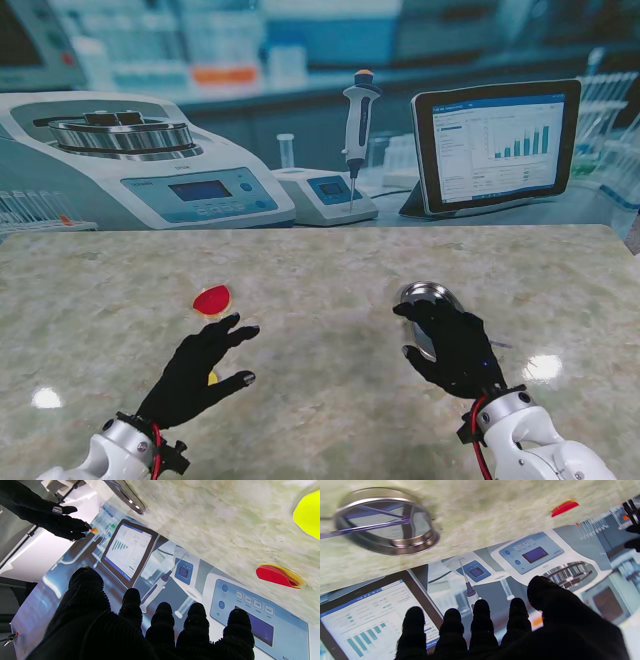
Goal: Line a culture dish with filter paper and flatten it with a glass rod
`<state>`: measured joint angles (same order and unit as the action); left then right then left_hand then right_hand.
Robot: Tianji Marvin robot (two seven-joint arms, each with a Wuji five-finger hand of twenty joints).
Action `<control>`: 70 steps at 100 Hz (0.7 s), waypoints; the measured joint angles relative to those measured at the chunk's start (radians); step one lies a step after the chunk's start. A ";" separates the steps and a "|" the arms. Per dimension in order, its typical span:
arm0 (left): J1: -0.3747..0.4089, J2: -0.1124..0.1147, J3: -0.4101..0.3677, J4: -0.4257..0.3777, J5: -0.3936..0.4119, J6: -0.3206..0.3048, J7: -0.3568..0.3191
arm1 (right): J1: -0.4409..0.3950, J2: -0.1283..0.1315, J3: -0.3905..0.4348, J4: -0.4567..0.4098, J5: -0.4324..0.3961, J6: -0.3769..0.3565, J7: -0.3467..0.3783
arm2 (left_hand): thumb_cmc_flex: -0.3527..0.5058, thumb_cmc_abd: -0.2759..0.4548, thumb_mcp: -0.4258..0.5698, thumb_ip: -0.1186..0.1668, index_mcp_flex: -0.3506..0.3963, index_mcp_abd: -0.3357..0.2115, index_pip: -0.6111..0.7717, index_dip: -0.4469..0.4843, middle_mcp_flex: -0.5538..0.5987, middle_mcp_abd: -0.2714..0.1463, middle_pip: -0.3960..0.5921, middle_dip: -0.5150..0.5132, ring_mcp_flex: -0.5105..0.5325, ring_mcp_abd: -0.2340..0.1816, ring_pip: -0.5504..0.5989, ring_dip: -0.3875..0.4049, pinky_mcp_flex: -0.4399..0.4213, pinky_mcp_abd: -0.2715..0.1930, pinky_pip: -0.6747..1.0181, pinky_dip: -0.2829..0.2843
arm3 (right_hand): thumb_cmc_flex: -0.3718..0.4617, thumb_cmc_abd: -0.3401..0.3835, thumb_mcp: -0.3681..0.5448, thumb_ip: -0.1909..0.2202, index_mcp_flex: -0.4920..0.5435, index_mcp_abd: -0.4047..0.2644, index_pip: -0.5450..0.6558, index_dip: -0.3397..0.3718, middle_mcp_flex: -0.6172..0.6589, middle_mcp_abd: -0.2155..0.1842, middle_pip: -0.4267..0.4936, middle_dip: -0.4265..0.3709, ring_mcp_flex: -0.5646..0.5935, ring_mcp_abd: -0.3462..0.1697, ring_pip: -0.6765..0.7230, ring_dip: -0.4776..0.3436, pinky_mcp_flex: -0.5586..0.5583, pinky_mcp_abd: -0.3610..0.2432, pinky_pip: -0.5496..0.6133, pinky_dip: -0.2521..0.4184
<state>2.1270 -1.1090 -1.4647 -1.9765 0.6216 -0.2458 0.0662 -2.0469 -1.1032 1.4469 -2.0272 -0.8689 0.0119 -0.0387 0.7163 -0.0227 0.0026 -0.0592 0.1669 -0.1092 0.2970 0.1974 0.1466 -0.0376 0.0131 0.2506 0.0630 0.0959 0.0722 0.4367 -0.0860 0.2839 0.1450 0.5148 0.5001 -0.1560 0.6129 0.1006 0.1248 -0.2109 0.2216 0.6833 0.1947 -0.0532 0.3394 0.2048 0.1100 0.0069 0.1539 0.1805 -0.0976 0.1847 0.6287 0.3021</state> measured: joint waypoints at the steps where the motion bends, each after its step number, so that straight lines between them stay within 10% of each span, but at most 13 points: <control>1: -0.001 0.000 0.000 0.000 0.000 0.000 -0.001 | -0.002 0.001 0.003 -0.001 -0.005 0.001 0.003 | 0.000 0.000 0.000 0.000 0.000 0.000 0.000 0.000 0.000 0.000 0.000 0.000 0.000 0.000 0.000 0.000 0.000 0.000 0.000 0.000 | 0.001 0.000 0.002 0.000 0.000 0.000 0.000 -0.005 0.000 0.000 0.003 0.000 0.000 0.000 0.012 -0.005 0.000 0.000 0.004 0.000; 70: 0.001 0.001 -0.023 -0.021 -0.015 -0.019 -0.027 | 0.087 0.043 0.057 0.084 -0.216 0.096 0.213 | 0.000 0.000 0.000 0.000 0.000 0.000 0.000 0.000 0.000 0.000 0.000 0.000 0.000 0.000 0.000 -0.002 0.000 0.000 -0.010 -0.011 | -0.024 -0.020 -0.032 -0.057 0.010 0.049 0.131 -0.026 0.029 0.024 0.134 0.078 0.060 0.018 0.134 0.068 0.012 -0.001 0.177 0.000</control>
<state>2.1282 -1.1076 -1.4875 -1.9978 0.6067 -0.2647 0.0395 -1.9597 -1.0606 1.5034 -1.9437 -1.0847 0.1074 0.1746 0.7164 -0.0227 0.0026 -0.0591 0.1669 -0.1092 0.2970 0.1974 0.1466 -0.0376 0.0131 0.2506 0.0630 0.0963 0.0722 0.4344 -0.0860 0.2843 0.1352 0.5038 0.4760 -0.1756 0.5809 0.0437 0.1353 -0.1621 0.3527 0.6572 0.2241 -0.0295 0.4737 0.2828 0.1698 0.0254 0.2881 0.2482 -0.0853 0.1835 0.8057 0.3020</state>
